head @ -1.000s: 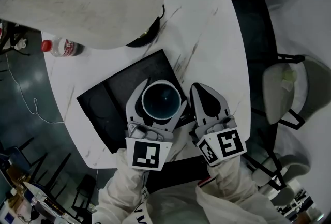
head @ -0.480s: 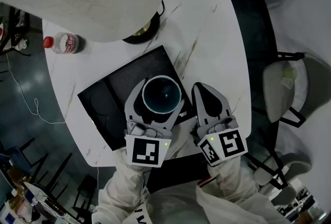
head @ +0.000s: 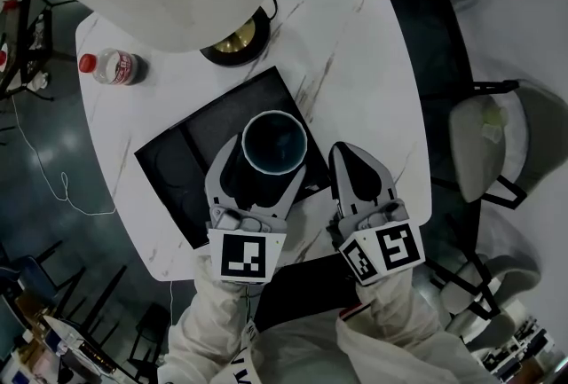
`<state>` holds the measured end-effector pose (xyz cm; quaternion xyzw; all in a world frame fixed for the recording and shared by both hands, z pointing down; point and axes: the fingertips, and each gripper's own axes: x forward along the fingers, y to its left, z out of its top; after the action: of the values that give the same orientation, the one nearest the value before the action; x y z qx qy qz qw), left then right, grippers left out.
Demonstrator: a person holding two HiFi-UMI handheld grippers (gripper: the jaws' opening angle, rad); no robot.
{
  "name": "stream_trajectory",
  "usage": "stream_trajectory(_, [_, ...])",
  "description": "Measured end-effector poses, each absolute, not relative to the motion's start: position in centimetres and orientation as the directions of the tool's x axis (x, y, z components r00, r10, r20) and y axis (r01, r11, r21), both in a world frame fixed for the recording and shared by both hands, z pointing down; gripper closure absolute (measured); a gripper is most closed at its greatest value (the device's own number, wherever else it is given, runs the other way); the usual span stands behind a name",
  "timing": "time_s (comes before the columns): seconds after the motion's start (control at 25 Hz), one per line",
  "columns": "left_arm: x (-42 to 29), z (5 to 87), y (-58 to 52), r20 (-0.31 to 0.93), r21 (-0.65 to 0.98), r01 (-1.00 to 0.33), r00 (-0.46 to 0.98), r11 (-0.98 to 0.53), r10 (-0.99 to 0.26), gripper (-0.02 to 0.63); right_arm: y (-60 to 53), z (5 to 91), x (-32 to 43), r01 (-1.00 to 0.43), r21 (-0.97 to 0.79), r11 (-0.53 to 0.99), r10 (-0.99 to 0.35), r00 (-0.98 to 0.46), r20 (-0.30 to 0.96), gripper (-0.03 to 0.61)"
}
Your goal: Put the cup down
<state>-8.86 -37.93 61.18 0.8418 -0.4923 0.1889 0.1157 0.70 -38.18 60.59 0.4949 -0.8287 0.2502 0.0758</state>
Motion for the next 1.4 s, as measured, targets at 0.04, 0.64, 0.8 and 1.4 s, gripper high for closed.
stream_trajectory(0.04, [-9.0, 61.1, -37.7, 0.43, 0.008, -0.874, 0.441, -0.485, -0.788, 0.21, -37.9, 60.4, 0.8, -0.859, -0.338, 0.384, -0.784, -0.497, 0.371, 0.572])
stream_trajectory(0.64, [-11.1, 58.1, -32.0, 0.376, -0.019, -0.908, 0.38, -0.418, -0.845, 0.212, -31.7, 57.7, -0.1, -0.85, -0.317, 0.42, -0.788, -0.515, 0.337, 0.573])
stream_trajectory(0.8, [-11.7, 56.7, -29.4, 0.349, -0.04, -0.912, 0.37, -0.408, -0.861, 0.212, -29.2, 56.5, -0.7, -0.846, -0.308, 0.436, -0.789, -0.524, 0.321, 0.573])
stream_trajectory(1.4, [-12.9, 50.3, -18.9, 0.264, -0.024, -0.927, 0.354, -0.373, -0.897, 0.212, -19.5, 50.4, -2.2, -0.829, -0.27, 0.49, -0.796, -0.552, 0.247, 0.572])
